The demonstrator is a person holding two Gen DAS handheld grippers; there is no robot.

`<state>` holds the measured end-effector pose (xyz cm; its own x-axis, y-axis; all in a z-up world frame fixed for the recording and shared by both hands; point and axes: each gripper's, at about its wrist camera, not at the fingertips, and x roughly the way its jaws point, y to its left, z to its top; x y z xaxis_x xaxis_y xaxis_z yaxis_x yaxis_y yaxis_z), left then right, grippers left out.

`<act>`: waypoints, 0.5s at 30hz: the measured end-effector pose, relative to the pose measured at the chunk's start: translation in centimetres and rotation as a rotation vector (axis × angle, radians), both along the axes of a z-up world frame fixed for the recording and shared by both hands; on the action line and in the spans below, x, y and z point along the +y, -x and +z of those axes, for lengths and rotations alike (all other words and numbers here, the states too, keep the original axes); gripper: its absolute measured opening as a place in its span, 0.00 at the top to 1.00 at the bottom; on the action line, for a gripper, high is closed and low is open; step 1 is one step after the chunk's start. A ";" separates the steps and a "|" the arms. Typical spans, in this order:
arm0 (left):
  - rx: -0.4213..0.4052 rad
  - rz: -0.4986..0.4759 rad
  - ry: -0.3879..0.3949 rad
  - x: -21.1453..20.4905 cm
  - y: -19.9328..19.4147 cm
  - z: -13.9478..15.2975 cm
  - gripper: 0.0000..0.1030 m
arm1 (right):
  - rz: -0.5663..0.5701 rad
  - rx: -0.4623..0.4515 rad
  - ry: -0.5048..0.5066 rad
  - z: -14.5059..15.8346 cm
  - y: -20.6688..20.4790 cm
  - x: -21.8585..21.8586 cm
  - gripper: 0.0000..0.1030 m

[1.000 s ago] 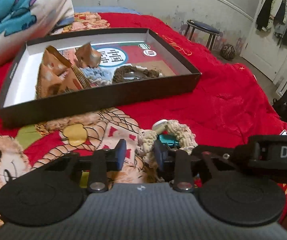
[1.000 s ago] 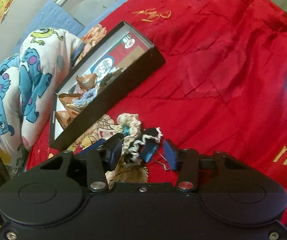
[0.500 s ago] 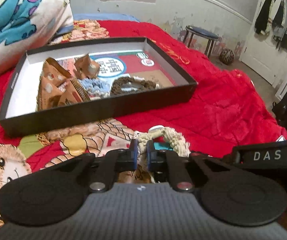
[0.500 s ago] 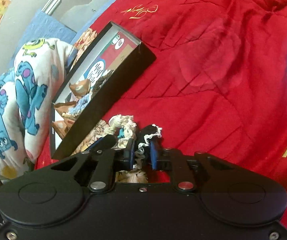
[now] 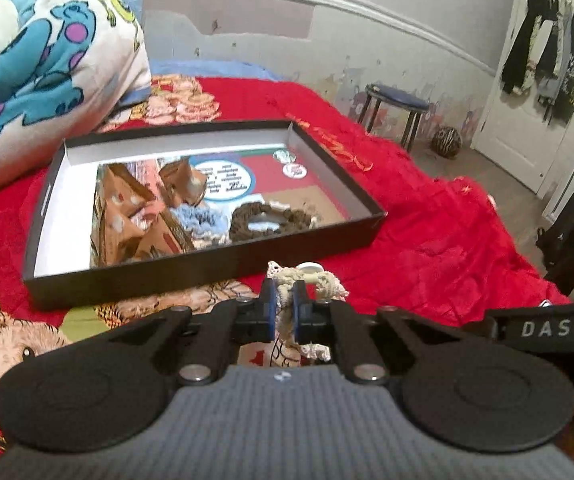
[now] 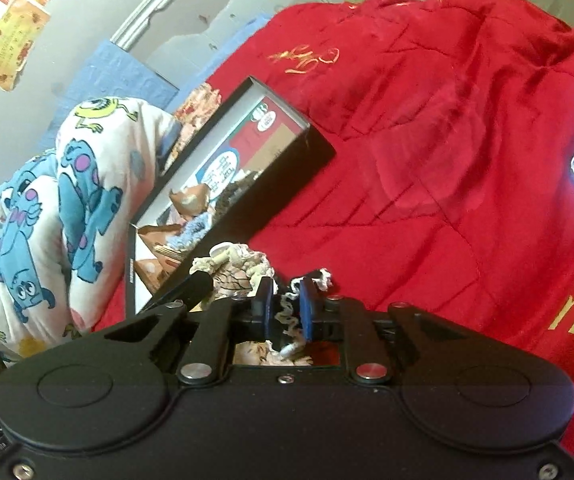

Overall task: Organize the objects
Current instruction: 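Grasp the white rope hair tie with the left tool while the right tool grasps the black-white scrunchie, then lift both held hair ties and carry them toward the black box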

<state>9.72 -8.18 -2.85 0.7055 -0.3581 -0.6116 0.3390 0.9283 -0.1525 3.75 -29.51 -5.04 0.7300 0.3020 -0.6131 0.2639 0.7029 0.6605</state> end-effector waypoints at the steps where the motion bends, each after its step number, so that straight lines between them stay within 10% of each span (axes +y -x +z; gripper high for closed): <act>1: -0.006 0.003 0.001 0.1 0.1 0.2 0.90 | 0.002 0.004 0.000 0.0 0.0 0.0 0.87; 8: -0.028 0.027 0.005 0.7 0.0 0.6 0.90 | 0.006 0.051 -0.025 -1.2 -0.8 0.1 0.77; 15: -0.005 0.026 0.059 1.5 -0.3 0.6 0.90 | 0.023 0.019 -0.004 -1.1 -1.3 0.8 0.89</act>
<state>10.05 -6.67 -2.22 0.7178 -0.3754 -0.5864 0.3161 0.9261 -0.2059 5.08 -28.74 -6.19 0.7111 0.3215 -0.6252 0.2599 0.7061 0.6587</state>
